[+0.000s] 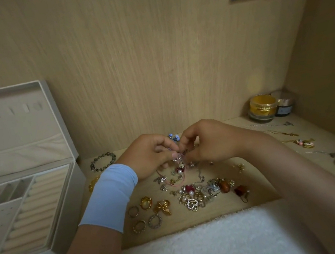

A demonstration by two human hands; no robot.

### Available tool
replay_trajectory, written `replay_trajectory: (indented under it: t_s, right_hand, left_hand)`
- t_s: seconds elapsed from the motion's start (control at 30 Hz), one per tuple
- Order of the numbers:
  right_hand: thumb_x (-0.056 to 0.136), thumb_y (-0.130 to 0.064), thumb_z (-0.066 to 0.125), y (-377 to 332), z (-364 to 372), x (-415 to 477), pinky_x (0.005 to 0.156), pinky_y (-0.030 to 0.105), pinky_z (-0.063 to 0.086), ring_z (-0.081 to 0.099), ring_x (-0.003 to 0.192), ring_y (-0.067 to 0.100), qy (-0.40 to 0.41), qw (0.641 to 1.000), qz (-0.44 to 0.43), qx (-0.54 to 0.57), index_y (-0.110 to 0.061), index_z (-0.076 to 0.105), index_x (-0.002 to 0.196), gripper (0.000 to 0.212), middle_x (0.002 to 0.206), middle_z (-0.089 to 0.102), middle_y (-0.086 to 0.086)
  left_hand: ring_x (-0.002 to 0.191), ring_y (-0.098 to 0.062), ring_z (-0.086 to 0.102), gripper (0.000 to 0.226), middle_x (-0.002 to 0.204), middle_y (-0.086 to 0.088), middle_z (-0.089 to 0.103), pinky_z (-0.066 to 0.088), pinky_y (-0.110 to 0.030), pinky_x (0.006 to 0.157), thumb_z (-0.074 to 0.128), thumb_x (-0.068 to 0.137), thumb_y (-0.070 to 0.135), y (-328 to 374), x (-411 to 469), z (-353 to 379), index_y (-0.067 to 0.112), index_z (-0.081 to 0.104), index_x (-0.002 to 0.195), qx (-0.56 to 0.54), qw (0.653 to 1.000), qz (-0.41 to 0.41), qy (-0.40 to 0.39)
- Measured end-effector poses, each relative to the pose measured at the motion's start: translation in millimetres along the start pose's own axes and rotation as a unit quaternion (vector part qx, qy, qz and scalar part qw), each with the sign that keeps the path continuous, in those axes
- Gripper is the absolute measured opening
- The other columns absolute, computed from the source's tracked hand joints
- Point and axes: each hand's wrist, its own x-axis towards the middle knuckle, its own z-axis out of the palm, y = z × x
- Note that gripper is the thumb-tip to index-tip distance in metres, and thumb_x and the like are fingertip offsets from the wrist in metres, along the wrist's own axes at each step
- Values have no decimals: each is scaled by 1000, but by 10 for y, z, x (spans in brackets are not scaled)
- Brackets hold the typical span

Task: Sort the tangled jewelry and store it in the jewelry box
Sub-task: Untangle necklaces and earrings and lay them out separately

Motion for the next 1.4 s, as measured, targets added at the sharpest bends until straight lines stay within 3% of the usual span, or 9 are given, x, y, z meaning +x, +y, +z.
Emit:
replay_trajectory:
  t_s: [0.23,0.37,0.5,0.63,0.8,1.13,1.2,1.3,1.4]
  right_hand:
    - [81,-17,83,21,111,21,62,14,46,61,63,-3,-11,990,-17,137,-18,78,92,12,77,73,0]
    - [83,-8,79,44,76,8,59,29,52,62,62,14,-19,976,-23,214,-12,76,96,14,77,72,9]
    - [88,-7,74,77,54,-5,57,31,54,62,57,17,-16,973,-19,228,-4,76,98,10,83,73,20]
    - [90,-12,72,84,42,-4,54,27,52,63,57,22,-4,965,2,263,-4,78,99,14,87,75,19]
    - [90,-17,73,65,44,-19,42,17,35,60,49,15,24,958,52,282,-10,79,99,14,79,76,9]
    - [93,-17,68,48,17,-37,43,21,35,62,53,15,16,959,59,276,-8,76,96,12,85,76,4]
    - [93,-17,69,34,14,-50,47,22,35,62,53,12,2,968,46,247,-7,77,93,13,83,76,8]
    - [93,-18,69,16,29,-55,47,22,36,61,54,13,-5,968,40,248,-6,76,95,14,80,75,9]
    - [91,-18,71,20,27,-48,45,21,37,61,56,14,0,965,36,259,-12,78,93,9,73,73,5]
  left_hand:
    - [57,-10,60,11,64,2,70,48,-28,65,76,85,19,-25,6,-15,20,66,88,-31,999,5,24]
    - [54,-9,57,9,58,6,68,48,-27,62,75,86,21,-12,-1,-3,18,66,86,-61,998,4,31]
    - [57,-7,58,12,69,3,73,48,-20,56,74,86,13,-5,-15,-18,17,64,93,-109,994,-4,-10]
    - [58,-7,59,16,69,7,71,50,-21,57,70,89,7,-37,-9,-49,18,63,98,-100,994,-19,-38]
    - [57,-7,59,15,65,9,68,50,-20,58,67,91,8,-52,2,-64,21,66,99,-65,997,-31,-39]
    - [59,-10,57,9,67,8,68,53,-29,67,67,92,22,-5,4,-104,19,75,88,20,998,-43,-43]
    - [64,-10,61,9,68,10,70,55,-33,76,69,91,26,21,-5,-118,26,76,85,61,994,-53,-68]
    - [80,1,64,8,77,21,70,49,-22,84,73,87,32,74,-26,-114,35,75,81,119,989,-57,-71]
    - [91,-5,68,9,90,13,74,51,-27,94,80,78,34,101,-16,-68,32,75,85,84,994,-47,-43]
